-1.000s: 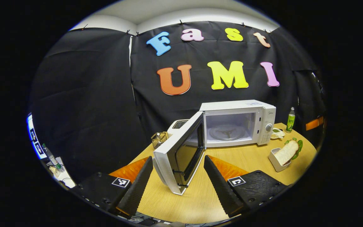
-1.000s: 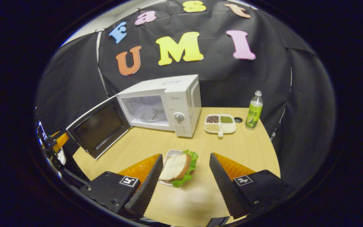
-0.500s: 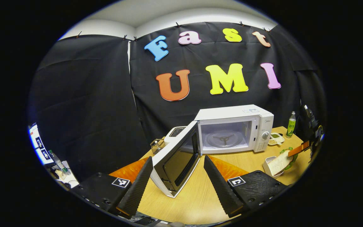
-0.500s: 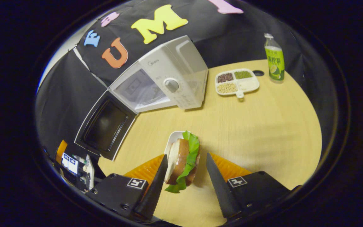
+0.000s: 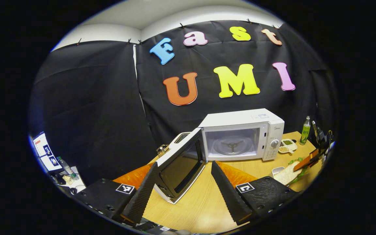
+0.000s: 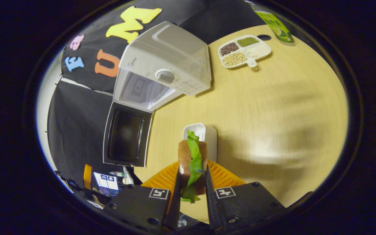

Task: Open the microwave oven with the left hand, put the food in, and close the microwave oven.

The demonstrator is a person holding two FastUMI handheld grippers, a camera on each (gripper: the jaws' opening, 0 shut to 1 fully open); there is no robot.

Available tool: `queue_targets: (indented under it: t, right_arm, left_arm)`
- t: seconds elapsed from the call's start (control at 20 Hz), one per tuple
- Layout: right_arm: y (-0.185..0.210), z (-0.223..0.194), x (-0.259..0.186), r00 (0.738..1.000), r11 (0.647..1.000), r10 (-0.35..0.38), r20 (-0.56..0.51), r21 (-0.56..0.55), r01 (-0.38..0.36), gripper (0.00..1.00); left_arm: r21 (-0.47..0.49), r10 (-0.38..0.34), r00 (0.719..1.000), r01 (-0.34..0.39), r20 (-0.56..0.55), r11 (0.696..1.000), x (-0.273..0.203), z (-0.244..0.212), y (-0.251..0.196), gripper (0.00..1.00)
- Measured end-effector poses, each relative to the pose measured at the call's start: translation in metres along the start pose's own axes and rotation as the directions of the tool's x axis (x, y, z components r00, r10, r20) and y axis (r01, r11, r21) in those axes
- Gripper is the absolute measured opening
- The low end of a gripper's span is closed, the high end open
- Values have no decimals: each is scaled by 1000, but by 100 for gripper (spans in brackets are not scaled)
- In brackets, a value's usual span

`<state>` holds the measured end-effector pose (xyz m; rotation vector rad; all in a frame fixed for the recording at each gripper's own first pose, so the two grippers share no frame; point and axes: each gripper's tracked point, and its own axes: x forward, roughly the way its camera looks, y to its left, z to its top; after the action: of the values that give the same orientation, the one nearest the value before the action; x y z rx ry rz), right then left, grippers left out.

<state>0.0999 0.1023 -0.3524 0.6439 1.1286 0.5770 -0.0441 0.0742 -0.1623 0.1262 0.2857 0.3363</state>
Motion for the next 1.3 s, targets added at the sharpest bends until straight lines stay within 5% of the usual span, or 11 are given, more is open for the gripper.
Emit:
queue_targets:
  t: [0.05,0.1,0.15,0.2,0.5,0.8,1.1,1.3]
  right_arm:
    - [7,3,-4,1000,1000,2,13,-7,-2,29]
    - [18,6,-9,999,1000,12,32,-12,-12,37]
    - [31,10,-14,998,1000,26,53,-13,-26,28]
    - [47,13,-18,996,999,45,80,-21,-43,36]
    - [145,50,-5,943,991,134,304,-28,-132,36]
    - [200,87,71,824,979,130,551,61,-196,36]
    - [219,140,150,611,930,35,790,198,-310,36]
    - [215,172,206,578,907,-31,816,266,-327,36]
  left_arm:
    - [16,-20,1000,20,6,1000,-2,-1,-6,96]
    - [30,-44,999,43,13,999,-5,-2,-12,96]
    - [36,-63,998,63,21,997,-5,-2,-16,96]
    - [32,-103,994,102,25,994,-4,-4,-24,96]
    - [14,-251,967,251,45,968,-6,-6,-34,96]
    - [-12,-320,944,322,81,947,7,-5,-26,96]
    - [-19,-346,936,348,72,937,24,-24,-16,96]
    - [0,-346,937,346,48,938,34,-36,-4,96]
